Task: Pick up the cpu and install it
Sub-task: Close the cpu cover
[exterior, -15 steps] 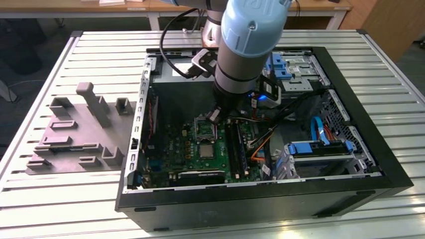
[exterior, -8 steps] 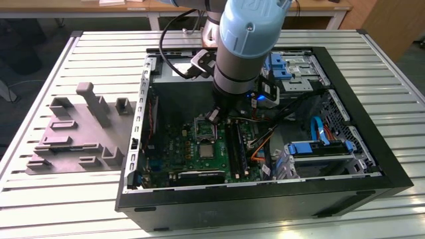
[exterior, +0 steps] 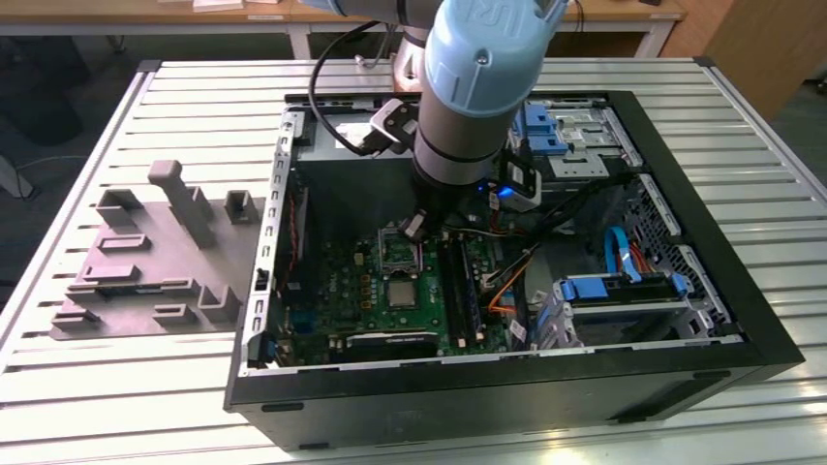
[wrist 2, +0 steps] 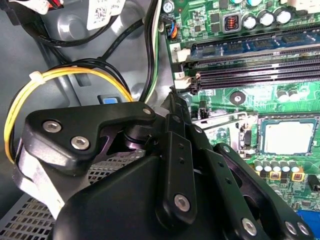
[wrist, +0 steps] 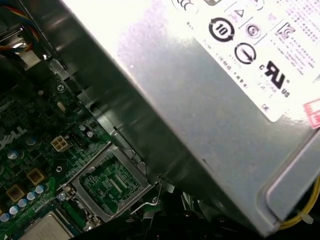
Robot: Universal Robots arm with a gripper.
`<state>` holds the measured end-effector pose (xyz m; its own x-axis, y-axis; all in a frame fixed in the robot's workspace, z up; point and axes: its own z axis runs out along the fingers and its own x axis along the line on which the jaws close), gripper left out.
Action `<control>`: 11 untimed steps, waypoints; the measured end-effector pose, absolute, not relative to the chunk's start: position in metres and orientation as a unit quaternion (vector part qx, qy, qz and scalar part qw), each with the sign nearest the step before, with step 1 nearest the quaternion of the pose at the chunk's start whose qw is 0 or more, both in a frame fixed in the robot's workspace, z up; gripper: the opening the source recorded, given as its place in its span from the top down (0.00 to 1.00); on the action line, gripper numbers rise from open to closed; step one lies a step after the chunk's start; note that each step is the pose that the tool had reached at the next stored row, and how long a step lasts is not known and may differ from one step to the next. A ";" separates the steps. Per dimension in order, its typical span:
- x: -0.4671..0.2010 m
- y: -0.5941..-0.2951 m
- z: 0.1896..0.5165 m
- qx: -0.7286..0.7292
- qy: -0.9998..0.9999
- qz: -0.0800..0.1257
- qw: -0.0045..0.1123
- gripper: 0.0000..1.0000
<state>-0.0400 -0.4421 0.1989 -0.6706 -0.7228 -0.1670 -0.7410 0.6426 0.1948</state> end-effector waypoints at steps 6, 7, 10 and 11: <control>-0.041 -0.442 0.198 -0.404 0.906 0.123 0.036 0.89; -0.041 -0.442 0.198 -0.404 0.906 0.123 0.036 0.89; -0.042 -0.441 0.198 -0.404 0.906 0.118 0.032 0.89; -0.042 -0.441 0.198 -0.404 0.907 0.115 0.031 0.89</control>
